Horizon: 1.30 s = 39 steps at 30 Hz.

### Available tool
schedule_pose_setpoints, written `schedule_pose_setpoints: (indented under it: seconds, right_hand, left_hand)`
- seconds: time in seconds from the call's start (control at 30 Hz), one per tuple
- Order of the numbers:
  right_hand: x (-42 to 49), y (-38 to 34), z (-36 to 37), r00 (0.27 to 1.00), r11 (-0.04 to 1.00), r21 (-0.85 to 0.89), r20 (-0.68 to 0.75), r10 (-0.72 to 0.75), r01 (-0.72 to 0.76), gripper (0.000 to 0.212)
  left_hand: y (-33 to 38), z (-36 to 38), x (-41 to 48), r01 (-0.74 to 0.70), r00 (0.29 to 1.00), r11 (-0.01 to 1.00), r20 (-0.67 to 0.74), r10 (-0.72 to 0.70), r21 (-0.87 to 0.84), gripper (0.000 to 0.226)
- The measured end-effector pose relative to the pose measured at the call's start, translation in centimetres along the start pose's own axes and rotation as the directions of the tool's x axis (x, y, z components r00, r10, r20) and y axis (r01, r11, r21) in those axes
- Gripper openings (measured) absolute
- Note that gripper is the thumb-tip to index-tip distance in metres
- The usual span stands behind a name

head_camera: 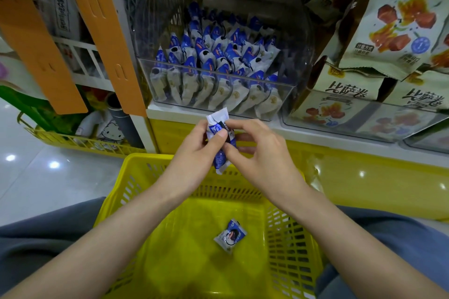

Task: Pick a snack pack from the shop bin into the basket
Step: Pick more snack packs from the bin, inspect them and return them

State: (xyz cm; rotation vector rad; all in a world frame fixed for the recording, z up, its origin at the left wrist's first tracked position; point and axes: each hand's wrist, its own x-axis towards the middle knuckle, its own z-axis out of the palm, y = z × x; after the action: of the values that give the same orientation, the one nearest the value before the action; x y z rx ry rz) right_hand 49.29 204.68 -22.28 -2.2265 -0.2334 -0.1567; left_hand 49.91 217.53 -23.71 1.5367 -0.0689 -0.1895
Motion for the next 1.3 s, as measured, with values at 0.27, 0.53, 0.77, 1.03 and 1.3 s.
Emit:
schedule_pose_setpoints:
  seconds: [0.27, 0.53, 0.77, 1.03, 1.3]
  right_hand:
    - [-0.3, -0.3, -0.1, 0.999, 0.995, -0.097, -0.046, 0.014, -0.018, 0.029]
    - [0.0, -0.3, 0.0, 1.0, 0.988, -0.156, -0.007, 0.012, -0.013, 0.023]
    - [0.1, -0.3, 0.2, 0.999, 0.989, -0.146, -0.016, -0.031, 0.028, 0.021]
    - [0.1, -0.1, 1.0, 0.997, 0.996, -0.054, 0.041, 0.072, -0.07, 0.025]
    - [0.3, 0.6, 1.4, 0.961, 0.964, 0.129, 0.185, 0.206, -0.232, 0.025]
  left_hand:
    - [-0.4, 0.0, -0.3, -0.216, 0.972, 0.891, 0.003, 0.234, 0.4, 0.021]
    - [-0.1, -0.1, 0.1, -0.037, 0.998, 0.978, -0.045, 0.047, 0.206, 0.008]
    - [0.1, -0.4, 0.3, -0.078, 0.99, 0.944, -0.087, 0.111, 0.32, 0.015]
    - [0.2, -0.4, 0.8, 0.089, 0.978, 0.986, -0.198, -0.06, 0.141, 0.014]
    - [0.9, -1.4, 0.8, 0.144, 0.975, 0.988, -0.177, -0.132, 0.056, 0.046]
